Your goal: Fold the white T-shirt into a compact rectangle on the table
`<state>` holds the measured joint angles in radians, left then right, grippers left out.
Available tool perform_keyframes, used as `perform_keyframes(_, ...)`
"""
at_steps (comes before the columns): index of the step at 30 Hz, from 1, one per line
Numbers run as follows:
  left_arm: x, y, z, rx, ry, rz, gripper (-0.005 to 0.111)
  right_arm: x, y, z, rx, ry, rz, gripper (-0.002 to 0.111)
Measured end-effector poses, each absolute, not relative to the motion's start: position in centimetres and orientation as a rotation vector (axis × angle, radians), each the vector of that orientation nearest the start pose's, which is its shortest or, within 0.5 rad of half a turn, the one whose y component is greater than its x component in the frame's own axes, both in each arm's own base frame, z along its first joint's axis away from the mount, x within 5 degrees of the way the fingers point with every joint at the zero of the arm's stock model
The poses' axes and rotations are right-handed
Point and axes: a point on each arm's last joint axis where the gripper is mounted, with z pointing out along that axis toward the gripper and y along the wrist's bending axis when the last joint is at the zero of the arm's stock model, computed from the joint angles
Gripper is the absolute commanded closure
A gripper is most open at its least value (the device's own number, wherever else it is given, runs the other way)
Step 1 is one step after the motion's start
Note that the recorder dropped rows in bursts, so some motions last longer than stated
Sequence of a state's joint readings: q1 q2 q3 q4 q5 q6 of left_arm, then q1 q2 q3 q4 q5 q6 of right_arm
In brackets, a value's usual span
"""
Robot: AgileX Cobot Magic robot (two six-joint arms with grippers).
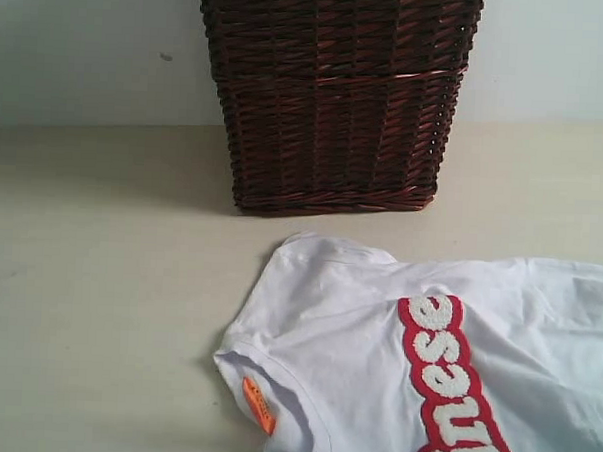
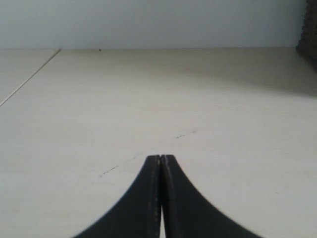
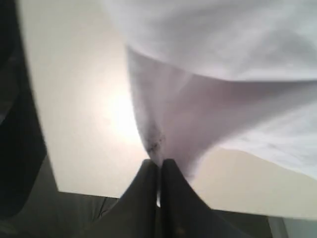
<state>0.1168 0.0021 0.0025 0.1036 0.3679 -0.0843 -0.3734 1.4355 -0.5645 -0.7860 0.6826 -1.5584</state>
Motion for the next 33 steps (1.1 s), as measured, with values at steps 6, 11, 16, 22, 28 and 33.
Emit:
perform_keyframes(6, 5.2, 1.0, 17.9, -0.123, 1.852, 0.124, 0.107, 19.2, -11.5, 16.8, -2.428, 2.274, -0.773, 0.060)
perform_keyframes(11, 5.2, 1.0, 17.9, -0.123, 1.852, 0.124, 0.107, 20.4, -11.2, 17.1, -2.171, 2.262, -0.881, 0.053)
perform_keyframes(16, 5.2, 1.0, 17.9, -0.123, 1.852, 0.124, 0.107, 22.8, -9.8, 19.3, -1.592, 2.131, -0.971, 0.069)
perform_keyframes(22, 5.2, 1.0, 17.9, -0.123, 1.852, 0.124, 0.107, 25.1, -6.4, 17.9, -1.233, 2.157, -0.703, 0.108)
perform_keyframes(28, 5.2, 1.0, 17.9, -0.123, 1.852, 0.124, 0.107, 25.8, -3.3, 11.6, -1.170, 2.450, -0.415, 0.108)
perform_keyframes(33, 5.2, 1.0, 17.9, -0.123, 1.852, 0.124, 0.107, 26.3, -0.4, 10.0, -1.246, 2.427, -0.319, 0.108)
